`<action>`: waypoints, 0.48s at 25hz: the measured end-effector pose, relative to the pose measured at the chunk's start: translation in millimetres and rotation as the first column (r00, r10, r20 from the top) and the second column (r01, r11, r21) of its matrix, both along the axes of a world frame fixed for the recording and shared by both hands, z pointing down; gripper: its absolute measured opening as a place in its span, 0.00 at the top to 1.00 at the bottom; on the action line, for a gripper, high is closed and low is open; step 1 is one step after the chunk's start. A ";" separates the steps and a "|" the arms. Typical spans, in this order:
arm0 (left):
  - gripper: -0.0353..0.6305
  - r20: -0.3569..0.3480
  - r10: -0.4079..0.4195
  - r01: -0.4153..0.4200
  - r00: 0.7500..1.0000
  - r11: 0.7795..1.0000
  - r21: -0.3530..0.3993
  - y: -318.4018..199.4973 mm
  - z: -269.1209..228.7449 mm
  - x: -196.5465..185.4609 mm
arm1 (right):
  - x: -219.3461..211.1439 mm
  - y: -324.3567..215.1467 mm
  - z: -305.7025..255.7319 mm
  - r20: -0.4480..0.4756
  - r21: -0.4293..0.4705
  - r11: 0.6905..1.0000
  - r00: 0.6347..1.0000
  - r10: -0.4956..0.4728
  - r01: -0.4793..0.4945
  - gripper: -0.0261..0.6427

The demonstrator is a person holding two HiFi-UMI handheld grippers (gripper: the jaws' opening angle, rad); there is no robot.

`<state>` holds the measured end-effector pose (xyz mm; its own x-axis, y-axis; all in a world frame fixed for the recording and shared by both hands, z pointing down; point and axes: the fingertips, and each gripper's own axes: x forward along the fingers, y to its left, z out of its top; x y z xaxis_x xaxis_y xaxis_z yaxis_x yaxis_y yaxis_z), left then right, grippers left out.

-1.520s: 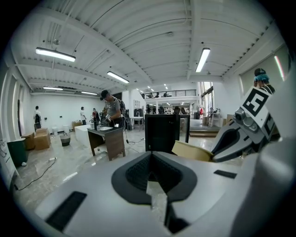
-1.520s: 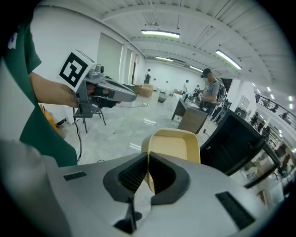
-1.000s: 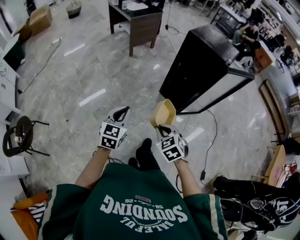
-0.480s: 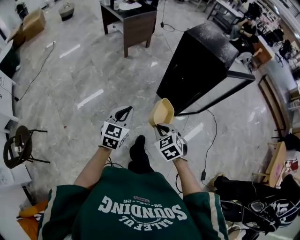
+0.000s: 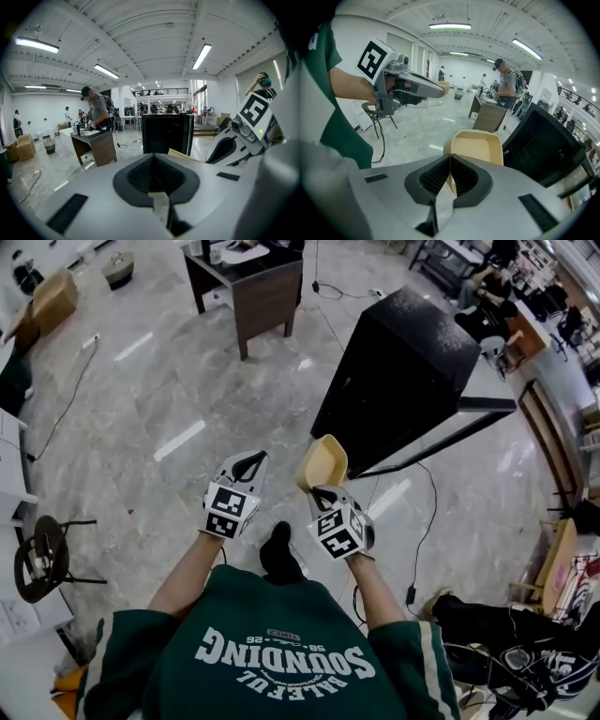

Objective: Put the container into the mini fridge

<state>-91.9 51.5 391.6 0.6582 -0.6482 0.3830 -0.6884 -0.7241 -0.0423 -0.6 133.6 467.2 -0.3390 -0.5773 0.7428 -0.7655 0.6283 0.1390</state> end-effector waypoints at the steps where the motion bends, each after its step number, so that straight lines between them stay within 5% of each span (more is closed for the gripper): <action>1: 0.93 0.003 0.001 -0.001 1.000 1.000 0.000 -7.4 -0.7 1.4 | 1.1 -7.3 -0.8 0.000 0.000 1.000 1.000 0.000 0.000 0.90; 12: 0.92 0.016 0.010 -0.010 1.000 1.000 -0.026 -62.0 7.5 17.3 | 14.9 -64.6 7.2 -0.001 -0.018 1.000 1.000 0.003 -0.004 0.90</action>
<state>-74.6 -10.5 399.1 0.6583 -0.6314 0.4098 -0.6805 -0.7320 -0.0346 14.3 69.0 474.4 -0.3361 -0.5652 0.7534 -0.7675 0.6280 0.1287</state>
